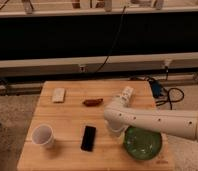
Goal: Push the eraser across the table
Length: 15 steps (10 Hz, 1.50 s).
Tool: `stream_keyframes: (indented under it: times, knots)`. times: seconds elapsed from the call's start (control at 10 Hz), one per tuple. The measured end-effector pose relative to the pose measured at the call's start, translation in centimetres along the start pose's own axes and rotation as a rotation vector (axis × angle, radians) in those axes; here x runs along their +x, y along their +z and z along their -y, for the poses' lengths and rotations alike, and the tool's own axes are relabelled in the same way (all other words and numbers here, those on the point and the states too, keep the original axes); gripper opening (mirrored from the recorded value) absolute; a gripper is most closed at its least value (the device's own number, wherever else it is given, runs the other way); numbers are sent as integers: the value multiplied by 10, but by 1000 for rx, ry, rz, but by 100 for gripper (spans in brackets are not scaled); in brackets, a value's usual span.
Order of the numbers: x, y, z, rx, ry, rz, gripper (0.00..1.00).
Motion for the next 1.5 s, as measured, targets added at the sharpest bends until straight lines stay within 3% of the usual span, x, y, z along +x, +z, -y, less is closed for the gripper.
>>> stream_keyframes:
  times: [0.3, 0.4, 0.7, 1.0, 1.5]
  knots:
    - [-4, 7, -1, -12, -28, 3, 2]
    - [-6, 9, 0, -13, -40, 7, 0]
    - [-27, 15, 24, -17, -110, 15, 0]
    - [-36, 21, 32, -24, -178, 17, 0]
    - [-42, 20, 37, -25, -199, 19, 0]
